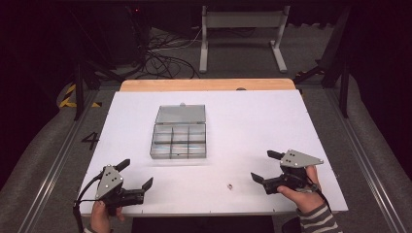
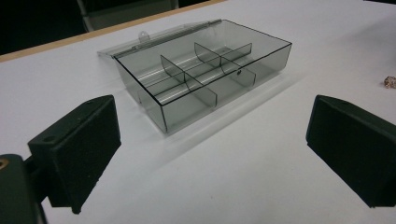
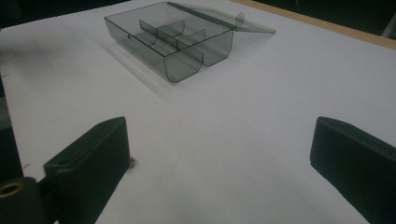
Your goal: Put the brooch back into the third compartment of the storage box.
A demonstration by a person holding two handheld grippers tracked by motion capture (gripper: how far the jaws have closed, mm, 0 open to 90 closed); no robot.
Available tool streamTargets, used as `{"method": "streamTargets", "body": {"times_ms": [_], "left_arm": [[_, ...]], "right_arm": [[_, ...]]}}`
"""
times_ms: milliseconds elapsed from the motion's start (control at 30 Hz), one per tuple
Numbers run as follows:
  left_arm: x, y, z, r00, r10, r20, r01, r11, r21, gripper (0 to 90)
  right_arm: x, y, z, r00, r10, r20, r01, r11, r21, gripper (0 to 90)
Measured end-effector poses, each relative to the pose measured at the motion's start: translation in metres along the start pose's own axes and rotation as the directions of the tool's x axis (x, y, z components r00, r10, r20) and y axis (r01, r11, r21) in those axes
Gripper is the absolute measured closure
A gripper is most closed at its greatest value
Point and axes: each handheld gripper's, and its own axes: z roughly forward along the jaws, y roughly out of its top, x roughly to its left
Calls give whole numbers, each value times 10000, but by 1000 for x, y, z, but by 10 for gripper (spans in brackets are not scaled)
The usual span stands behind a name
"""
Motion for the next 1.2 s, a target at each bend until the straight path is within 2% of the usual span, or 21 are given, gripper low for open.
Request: {"method": "streamTargets", "body": {"times_ms": [100, 267, 667, 1200], "left_arm": [[-1, 0, 0, 10000, -6, 17, 6, 10000, -3, 35], [0, 0, 0, 10000, -4, 11, 4, 10000, -12, 35], [0, 0, 0, 9999, 103, 41, -103, 9999, 27, 35], [0, 0, 1, 9999, 143, 32, -143, 9999, 61, 35]], "right_arm": [[2, 5, 2, 10000, -24, -2, 24, 10000, 47, 75], [8, 13, 8, 9985, -390, -389, 402, 9987, 320, 116], [18, 25, 26, 9926, -727, -977, 770, 9962, 410, 136], [31, 41, 48, 9831, -1155, -1421, 1251, 9903, 605, 140]]}}
